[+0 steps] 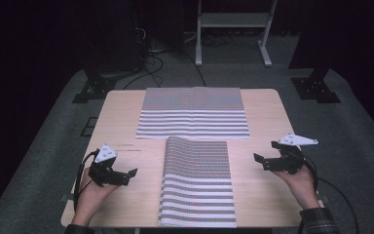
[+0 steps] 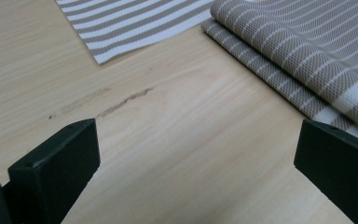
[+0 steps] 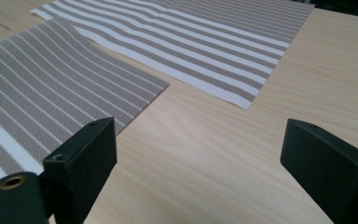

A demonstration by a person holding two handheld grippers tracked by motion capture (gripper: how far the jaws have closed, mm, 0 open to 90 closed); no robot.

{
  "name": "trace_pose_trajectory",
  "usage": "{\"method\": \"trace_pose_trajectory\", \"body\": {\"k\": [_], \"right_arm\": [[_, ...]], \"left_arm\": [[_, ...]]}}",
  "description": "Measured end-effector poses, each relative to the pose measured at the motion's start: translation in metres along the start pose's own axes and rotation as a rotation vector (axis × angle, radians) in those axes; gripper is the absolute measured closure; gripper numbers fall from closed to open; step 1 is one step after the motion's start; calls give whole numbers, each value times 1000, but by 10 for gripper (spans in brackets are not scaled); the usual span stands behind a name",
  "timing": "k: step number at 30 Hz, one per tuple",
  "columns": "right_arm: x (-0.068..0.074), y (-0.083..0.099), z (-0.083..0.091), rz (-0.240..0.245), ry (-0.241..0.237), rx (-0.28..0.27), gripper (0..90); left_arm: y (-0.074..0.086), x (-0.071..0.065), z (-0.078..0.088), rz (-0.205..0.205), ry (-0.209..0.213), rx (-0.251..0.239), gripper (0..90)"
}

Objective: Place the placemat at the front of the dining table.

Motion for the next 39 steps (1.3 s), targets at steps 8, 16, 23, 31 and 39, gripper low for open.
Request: {"method": "trace_pose_trajectory", "body": {"k": [8,16,23,31,39], "right_arm": [[7,27,9,26,-21,3,94],[13,56,17,42,-23,27,94],[15,79,21,64,-24,74,94],[12,93,17,88,-24,144,94],[12,98,9,114,-20,194,94]], "left_arm": [[23,-6,6,1,-15,9,0],[40,-10,5,11,-14,26,0],[50,-12,1,9,-8,44,0],[55,-17,-9,-24,17,88,0],[58,-18,-15,-49,53,88,0]]}}
Point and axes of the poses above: each handheld gripper's, and its own axes: z roughly backward along the jaws, y roughly out of its underside, x roughly to its left, the point moved 3 cm from there along -z, roughly forward along the jaws, and after that the axes turned 10 degrees about x, right-handed, at the moved point
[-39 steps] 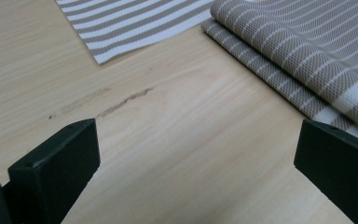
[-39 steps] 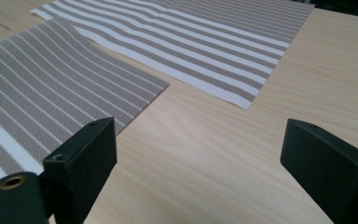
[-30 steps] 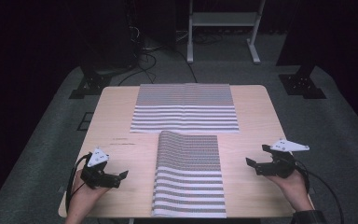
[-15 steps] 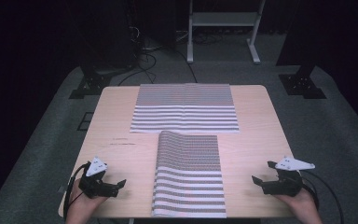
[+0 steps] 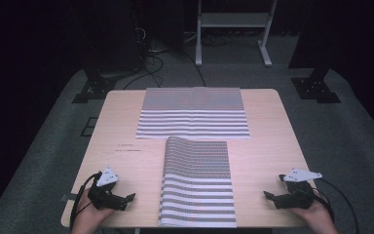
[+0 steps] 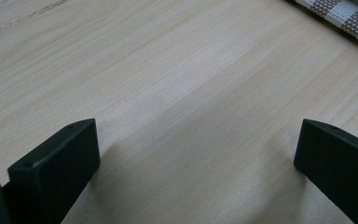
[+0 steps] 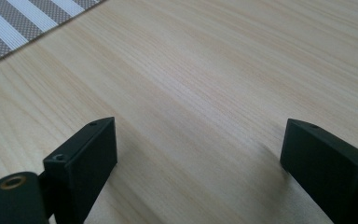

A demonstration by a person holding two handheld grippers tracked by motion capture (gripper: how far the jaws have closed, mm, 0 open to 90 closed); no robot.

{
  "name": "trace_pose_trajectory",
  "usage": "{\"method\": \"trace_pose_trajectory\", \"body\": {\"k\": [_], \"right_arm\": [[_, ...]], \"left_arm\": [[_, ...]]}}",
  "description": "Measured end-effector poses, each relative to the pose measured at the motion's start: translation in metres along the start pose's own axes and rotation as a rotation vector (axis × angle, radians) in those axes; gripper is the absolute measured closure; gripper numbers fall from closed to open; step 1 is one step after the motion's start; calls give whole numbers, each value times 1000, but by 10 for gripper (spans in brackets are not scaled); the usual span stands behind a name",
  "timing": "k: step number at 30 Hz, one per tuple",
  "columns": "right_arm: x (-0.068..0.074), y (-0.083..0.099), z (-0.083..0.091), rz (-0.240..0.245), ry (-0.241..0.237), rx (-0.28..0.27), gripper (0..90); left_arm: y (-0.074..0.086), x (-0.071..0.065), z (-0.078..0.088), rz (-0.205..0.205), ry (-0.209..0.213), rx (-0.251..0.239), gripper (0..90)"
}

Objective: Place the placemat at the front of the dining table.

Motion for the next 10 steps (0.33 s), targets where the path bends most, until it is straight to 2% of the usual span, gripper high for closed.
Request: {"method": "trace_pose_trajectory", "body": {"k": [10], "right_arm": [[-1,1,-1,-8,-5,-13,94]], "left_arm": [[1,0,0,-12,10,-4,0]]}}
Point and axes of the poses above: each handheld gripper's, and its own axes: z roughly backward along the jaws, y roughly out of its underside, x roughly to its left, the point moved 3 cm from there along -z, roughly forward along the jaws, and after that the axes turned 10 degrees about x, right-handed, at the moved point
